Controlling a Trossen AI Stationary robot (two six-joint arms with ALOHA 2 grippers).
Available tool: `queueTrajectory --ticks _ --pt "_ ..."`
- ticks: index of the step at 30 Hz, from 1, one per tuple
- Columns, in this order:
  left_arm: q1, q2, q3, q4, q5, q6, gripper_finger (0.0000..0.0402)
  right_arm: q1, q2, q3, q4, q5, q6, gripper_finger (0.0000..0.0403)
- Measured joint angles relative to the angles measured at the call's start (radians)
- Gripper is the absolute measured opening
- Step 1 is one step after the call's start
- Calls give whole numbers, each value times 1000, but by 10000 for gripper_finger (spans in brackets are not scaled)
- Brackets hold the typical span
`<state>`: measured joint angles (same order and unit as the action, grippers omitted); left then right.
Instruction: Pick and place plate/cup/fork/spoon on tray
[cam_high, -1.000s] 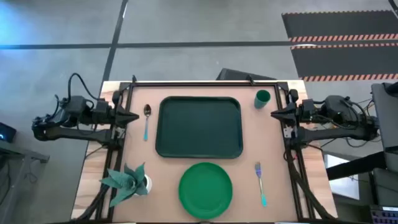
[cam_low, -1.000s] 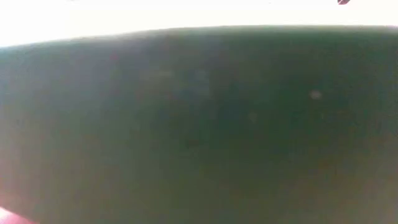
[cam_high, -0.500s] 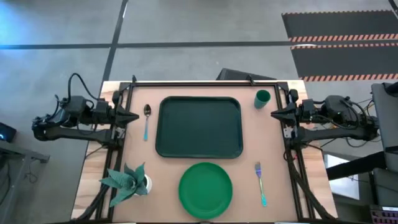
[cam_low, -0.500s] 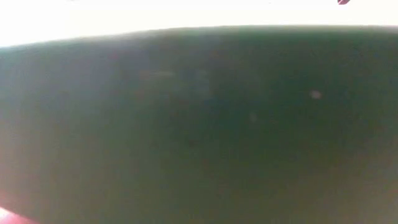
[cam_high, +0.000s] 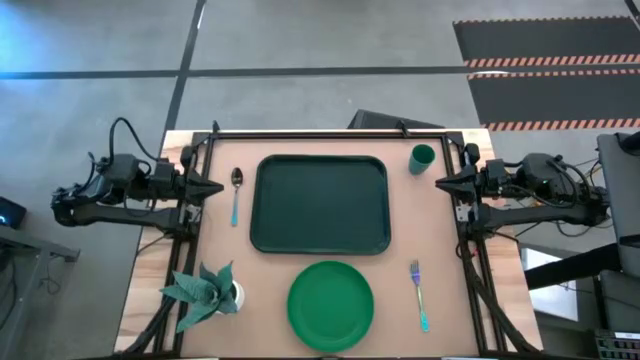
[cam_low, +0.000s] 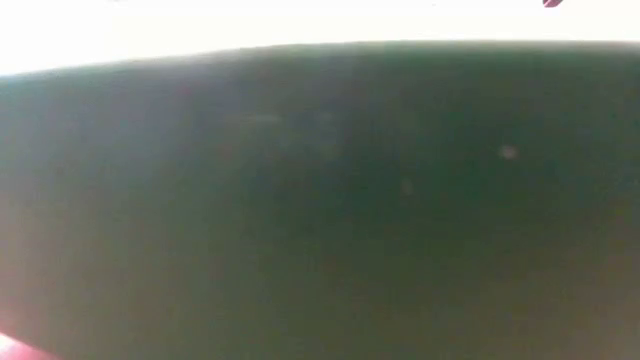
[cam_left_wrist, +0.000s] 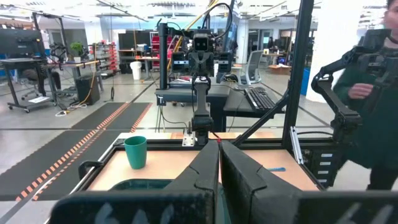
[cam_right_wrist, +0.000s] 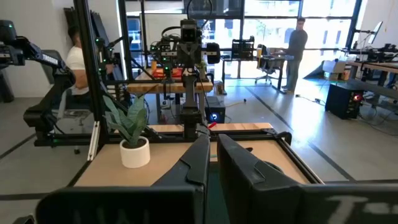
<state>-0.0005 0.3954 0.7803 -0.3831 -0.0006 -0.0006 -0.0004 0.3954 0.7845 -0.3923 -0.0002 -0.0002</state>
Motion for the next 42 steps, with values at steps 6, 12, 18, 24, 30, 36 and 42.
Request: queueTrajectory --ticks 6,12,18,24,30,36,42 --pt "0 0 0 0 0 0 0 0 0 0 0 0 0 22" --pt "0 0 0 0 0 0 0 0 0 0 0 0 2 22" --pt "0 0 0 0 0 0 0 0 0 0 0 0 71 22" --pt "0 0 0 0 0 0 0 0 0 0 5 0 105 22" --pt "0 0 0 0 0 0 0 0 0 0 8 0 105 22" --pt "0 0 0 0 0 0 0 0 0 0 8 1 93 22" --pt "0 0 0 0 0 0 0 0 0 0 8 1 94 22"
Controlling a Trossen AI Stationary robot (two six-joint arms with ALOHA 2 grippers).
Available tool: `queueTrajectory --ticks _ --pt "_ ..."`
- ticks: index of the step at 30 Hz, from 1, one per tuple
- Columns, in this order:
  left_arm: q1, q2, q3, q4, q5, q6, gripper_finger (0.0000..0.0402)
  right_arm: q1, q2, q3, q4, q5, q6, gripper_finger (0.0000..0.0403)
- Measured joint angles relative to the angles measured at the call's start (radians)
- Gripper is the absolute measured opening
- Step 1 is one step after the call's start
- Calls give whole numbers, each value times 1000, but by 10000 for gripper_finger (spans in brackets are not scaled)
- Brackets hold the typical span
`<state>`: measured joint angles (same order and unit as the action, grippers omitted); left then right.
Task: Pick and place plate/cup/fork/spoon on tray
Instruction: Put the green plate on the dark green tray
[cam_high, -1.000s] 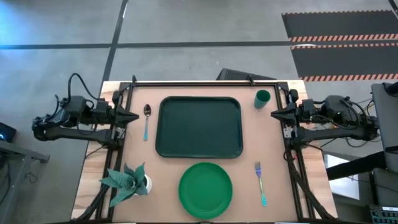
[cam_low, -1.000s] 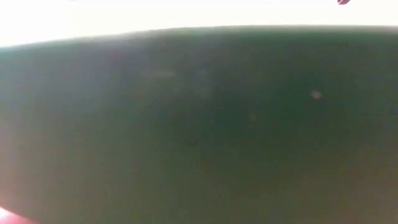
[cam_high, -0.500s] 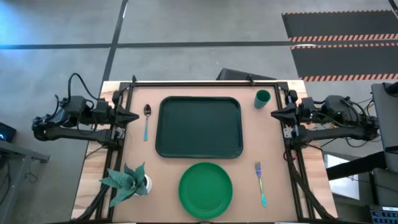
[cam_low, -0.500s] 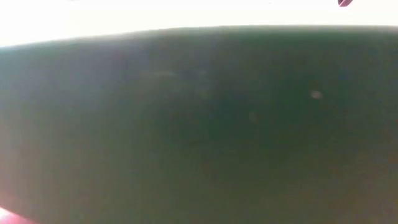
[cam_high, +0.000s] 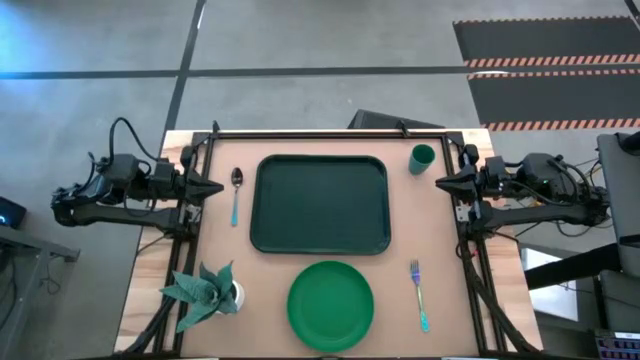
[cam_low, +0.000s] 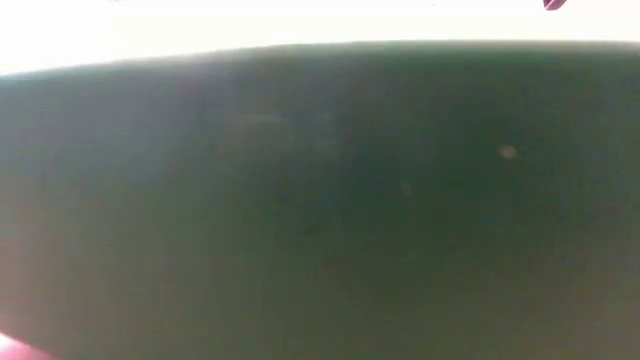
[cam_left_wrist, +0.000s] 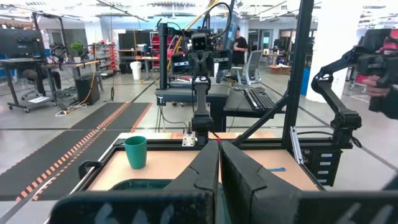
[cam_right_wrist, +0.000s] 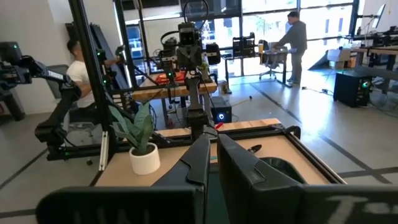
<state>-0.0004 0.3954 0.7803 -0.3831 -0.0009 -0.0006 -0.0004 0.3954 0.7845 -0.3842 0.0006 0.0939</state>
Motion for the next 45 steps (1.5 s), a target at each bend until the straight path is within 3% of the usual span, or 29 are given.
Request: queueTrajectory --ticks 45 --pt "0 0 0 0 0 0 0 0 0 0 0 0 37 22"
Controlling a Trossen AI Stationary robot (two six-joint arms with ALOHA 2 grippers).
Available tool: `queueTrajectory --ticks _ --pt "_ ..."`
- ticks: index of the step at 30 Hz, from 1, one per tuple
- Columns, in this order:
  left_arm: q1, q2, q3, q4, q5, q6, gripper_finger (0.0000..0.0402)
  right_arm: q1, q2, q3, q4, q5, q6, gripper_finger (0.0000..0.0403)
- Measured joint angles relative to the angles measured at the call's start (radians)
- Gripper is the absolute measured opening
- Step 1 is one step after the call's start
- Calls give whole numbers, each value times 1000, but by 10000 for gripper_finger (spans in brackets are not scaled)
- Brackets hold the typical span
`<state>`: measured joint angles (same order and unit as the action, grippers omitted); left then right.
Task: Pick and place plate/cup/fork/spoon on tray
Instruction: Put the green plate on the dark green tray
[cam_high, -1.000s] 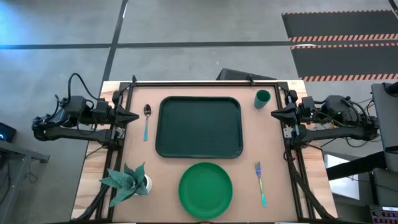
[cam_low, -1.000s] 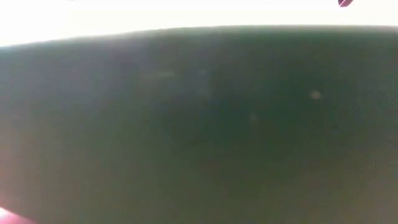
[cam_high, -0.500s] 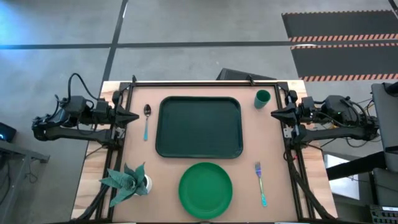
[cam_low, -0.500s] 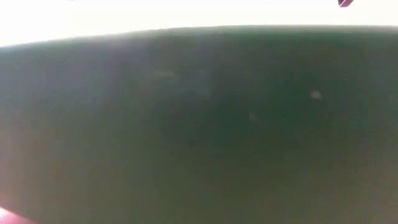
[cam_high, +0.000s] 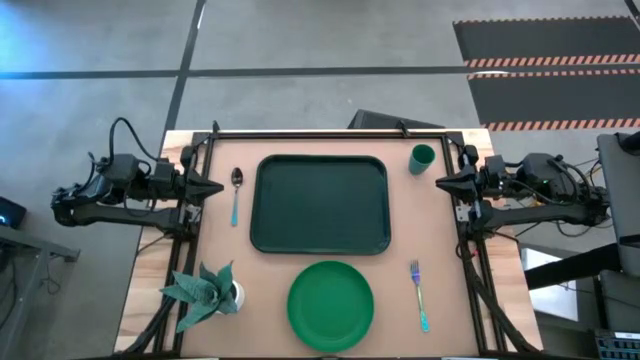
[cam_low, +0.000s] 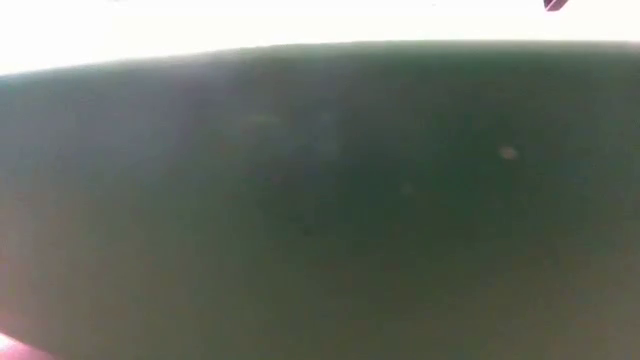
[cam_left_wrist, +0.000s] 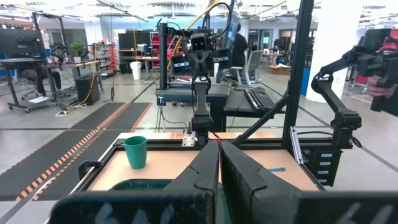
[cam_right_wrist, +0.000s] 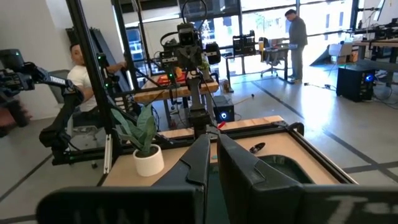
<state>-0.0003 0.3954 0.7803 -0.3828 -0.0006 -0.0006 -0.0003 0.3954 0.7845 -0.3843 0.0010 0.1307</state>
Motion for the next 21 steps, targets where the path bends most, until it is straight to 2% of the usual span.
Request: queueTrajectory --ticks 7,13,17,21 --pt "0 4 0 30 0 -5 0 0 0 0 8 0 0 22" --pt "0 34 0 160 -4 -11 0 0 0 0 32 2 0 22" --pt "0 60 0 320 -9 94 0 0 0 0 32 2 0 22" --pt "-1 81 0 350 -55 161 0 0 0 0 34 2 3 22"
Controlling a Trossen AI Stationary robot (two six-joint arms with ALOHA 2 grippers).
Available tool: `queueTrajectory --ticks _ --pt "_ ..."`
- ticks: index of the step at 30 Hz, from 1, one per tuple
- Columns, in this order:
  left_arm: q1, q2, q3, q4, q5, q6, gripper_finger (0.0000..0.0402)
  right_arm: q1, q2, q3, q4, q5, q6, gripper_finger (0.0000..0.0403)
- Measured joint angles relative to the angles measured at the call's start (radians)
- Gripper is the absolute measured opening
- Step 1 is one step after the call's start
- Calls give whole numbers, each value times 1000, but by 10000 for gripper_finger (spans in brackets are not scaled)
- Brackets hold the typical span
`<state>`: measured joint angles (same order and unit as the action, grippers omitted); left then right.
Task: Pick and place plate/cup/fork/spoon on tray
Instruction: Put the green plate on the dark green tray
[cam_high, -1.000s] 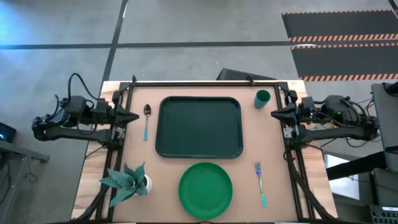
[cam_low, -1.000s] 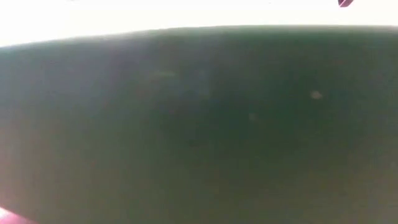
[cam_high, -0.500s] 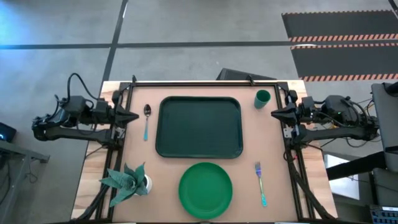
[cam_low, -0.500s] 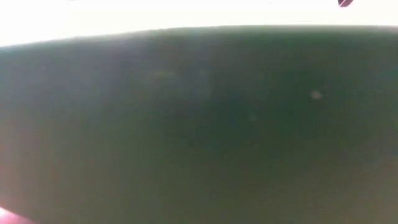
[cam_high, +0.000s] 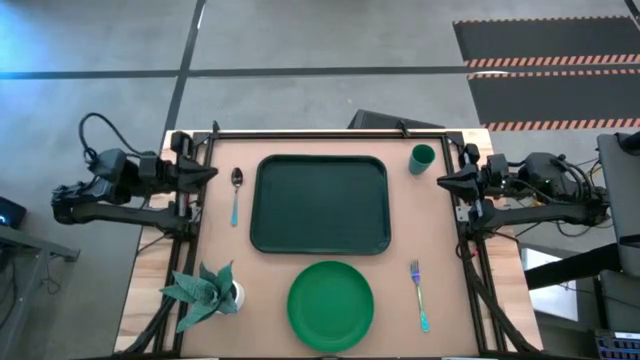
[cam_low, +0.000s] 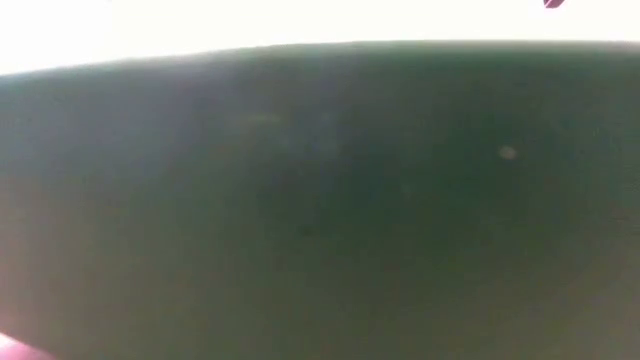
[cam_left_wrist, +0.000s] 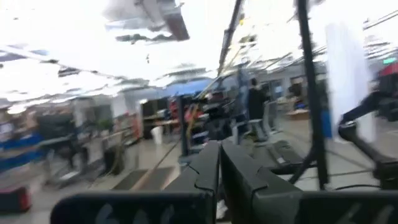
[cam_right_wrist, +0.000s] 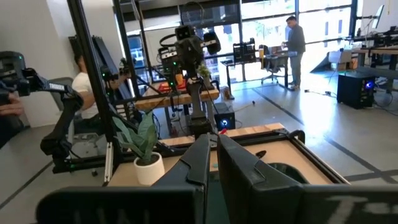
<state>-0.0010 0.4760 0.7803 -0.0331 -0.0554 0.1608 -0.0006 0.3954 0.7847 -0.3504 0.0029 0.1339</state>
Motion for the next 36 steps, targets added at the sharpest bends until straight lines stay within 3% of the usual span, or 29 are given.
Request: queueTrajectory --ticks 6,14,19,22,27,29,33,36 --pt "0 76 5 -1 -127 -95 0 0 0 0 0 0 62 22" --pt "1 197 62 -2 -135 -100 3 0 0 0 0 0 66 22" --pt "1 281 129 -11 -149 -93 51 0 0 0 0 0 65 22" --pt "1 331 170 -38 -250 -47 98 0 0 0 0 0 65 22" --pt "2 389 246 -117 -585 27 163 0 0 0 0 -1 67 22" --pt "4 402 275 -167 -663 30 175 0 0 0 0 -1 67 22" --pt "10 408 301 -234 -668 1 178 0 0 0 0 -1 66 22" --pt "11 404 304 -248 -612 -70 174 0 0 0 0 -1 66 22"
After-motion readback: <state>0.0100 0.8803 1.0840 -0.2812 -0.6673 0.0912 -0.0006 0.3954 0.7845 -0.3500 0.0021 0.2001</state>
